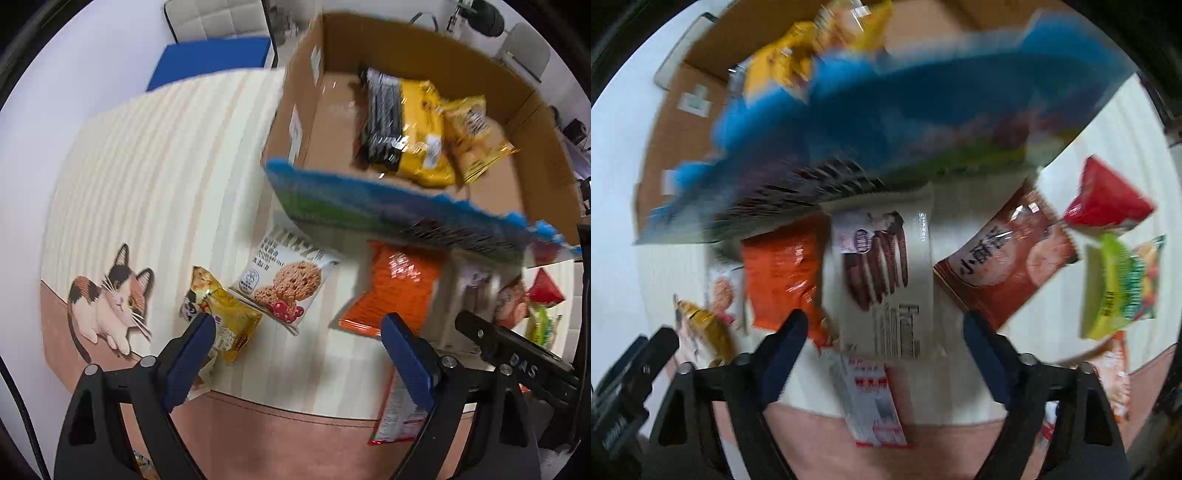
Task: Organize snacks
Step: 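Grasp the orange bag with left tool while right tool grasps white Franzzi pack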
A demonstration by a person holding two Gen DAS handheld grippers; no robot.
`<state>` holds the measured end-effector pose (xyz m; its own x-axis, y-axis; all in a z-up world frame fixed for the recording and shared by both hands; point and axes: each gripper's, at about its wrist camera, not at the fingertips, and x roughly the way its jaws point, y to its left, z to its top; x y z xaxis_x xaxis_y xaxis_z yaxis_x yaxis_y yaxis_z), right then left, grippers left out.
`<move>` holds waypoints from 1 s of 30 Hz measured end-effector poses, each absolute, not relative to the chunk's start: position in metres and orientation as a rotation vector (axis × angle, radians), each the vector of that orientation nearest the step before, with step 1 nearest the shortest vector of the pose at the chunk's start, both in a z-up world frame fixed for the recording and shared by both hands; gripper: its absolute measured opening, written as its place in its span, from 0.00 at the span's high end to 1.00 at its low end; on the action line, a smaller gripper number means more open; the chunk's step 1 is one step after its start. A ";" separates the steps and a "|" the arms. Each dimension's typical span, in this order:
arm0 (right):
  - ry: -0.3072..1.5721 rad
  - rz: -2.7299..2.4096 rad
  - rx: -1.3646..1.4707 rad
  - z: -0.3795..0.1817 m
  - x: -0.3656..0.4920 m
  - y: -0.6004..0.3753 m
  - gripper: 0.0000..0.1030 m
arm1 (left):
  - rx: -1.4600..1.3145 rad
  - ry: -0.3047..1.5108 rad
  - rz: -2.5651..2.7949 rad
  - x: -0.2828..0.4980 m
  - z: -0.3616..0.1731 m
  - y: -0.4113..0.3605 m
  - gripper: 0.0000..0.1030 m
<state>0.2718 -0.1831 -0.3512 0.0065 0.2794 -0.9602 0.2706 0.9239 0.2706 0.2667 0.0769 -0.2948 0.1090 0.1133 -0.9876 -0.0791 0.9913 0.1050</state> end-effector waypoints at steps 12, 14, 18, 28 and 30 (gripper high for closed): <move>1.666 -0.043 0.372 -0.372 0.256 -0.197 0.40 | 0.022 1.578 -0.029 0.288 -0.354 0.038 0.11; 1.676 -0.053 0.396 -0.373 0.254 -0.204 0.39 | 0.033 1.590 -0.053 0.293 -0.361 0.028 0.11; 1.687 -0.071 0.413 -0.378 0.252 -0.212 0.35 | 0.090 1.606 -0.083 0.300 -0.375 0.011 0.11; 1.720 -0.070 0.323 -0.379 0.235 -0.184 0.40 | 0.118 1.603 -0.062 0.276 -0.368 0.015 0.49; 1.730 -0.060 0.300 -0.379 0.225 -0.180 0.40 | 0.096 1.616 -0.041 0.261 -0.366 0.024 0.49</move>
